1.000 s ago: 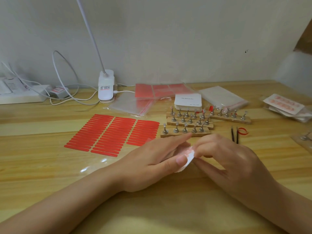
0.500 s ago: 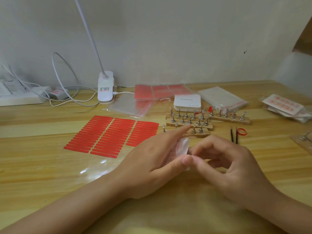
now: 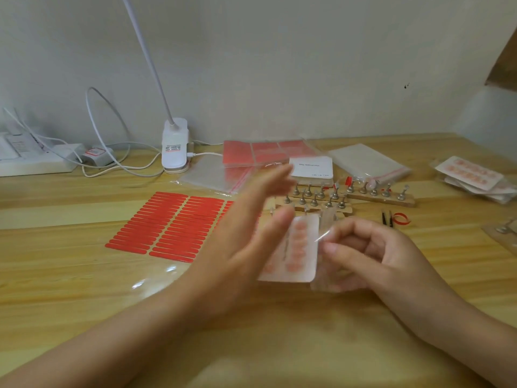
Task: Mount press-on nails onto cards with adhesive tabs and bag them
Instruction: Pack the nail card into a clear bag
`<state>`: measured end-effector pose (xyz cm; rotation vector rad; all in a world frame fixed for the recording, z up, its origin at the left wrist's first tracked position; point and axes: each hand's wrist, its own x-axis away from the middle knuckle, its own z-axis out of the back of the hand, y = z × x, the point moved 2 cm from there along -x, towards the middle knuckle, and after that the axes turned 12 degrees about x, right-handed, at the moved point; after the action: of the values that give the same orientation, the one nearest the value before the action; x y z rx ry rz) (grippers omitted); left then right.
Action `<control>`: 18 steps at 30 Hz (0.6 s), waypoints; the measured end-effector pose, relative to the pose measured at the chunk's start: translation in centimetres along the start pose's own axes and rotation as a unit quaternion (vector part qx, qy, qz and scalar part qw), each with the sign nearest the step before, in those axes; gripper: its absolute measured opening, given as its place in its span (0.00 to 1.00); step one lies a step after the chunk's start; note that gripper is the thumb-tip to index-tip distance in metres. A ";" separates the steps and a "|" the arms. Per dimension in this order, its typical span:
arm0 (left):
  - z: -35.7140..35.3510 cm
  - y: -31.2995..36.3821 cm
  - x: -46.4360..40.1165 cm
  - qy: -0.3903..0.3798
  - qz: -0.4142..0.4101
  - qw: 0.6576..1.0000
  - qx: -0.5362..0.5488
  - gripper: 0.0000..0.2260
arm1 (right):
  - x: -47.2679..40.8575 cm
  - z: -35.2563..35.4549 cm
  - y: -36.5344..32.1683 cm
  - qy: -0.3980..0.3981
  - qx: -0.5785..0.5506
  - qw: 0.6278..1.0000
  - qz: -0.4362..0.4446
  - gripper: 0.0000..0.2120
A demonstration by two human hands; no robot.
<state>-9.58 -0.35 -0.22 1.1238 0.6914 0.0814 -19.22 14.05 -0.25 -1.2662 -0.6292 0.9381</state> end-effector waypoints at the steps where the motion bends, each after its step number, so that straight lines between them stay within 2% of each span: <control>1: 0.6 0.2 -0.1 0.045 -0.012 0.999 0.003 0.24 | 0.0 0.3 0.0 0.014 -0.001 1.000 0.007 0.06; 2: 1.3 -0.1 -0.1 0.081 -0.006 0.996 0.021 0.24 | -0.1 0.5 -0.1 0.031 -0.004 0.999 0.014 0.04; 4: 2.4 -0.9 0.4 0.127 0.056 0.984 0.108 0.24 | -0.2 1.1 -0.2 0.053 -0.010 0.998 0.031 0.02; 5: 2.7 -1.1 0.8 0.137 0.099 0.976 0.136 0.24 | -0.2 1.4 -0.3 0.060 -0.008 0.997 0.043 0.05; 8: 2.8 -1.3 1.4 0.120 0.219 0.946 0.209 0.28 | -0.3 2.0 -0.2 0.062 -0.025 0.996 0.064 0.08; 10: 2.3 -1.0 1.7 0.084 0.266 0.905 0.320 0.31 | -0.3 2.2 -0.1 0.057 -0.031 0.995 0.071 0.08; 13: 1.4 -0.2 1.6 0.017 0.293 0.863 0.411 0.21 | -0.3 2.1 -0.1 0.043 -0.030 0.996 0.077 0.09; 15: 1.3 0.1 1.8 0.000 0.288 0.863 0.415 0.15 | -0.3 2.0 -0.1 0.033 -0.033 0.996 0.081 0.10; 18: 1.2 0.2 2.0 -0.004 0.288 0.872 0.395 0.10 | -0.3 1.8 0.0 0.013 -0.036 0.996 0.075 0.10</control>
<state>-7.30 -0.43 -0.70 2.1049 0.3467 0.3229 -20.88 14.78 0.20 -1.4028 -0.5573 1.0283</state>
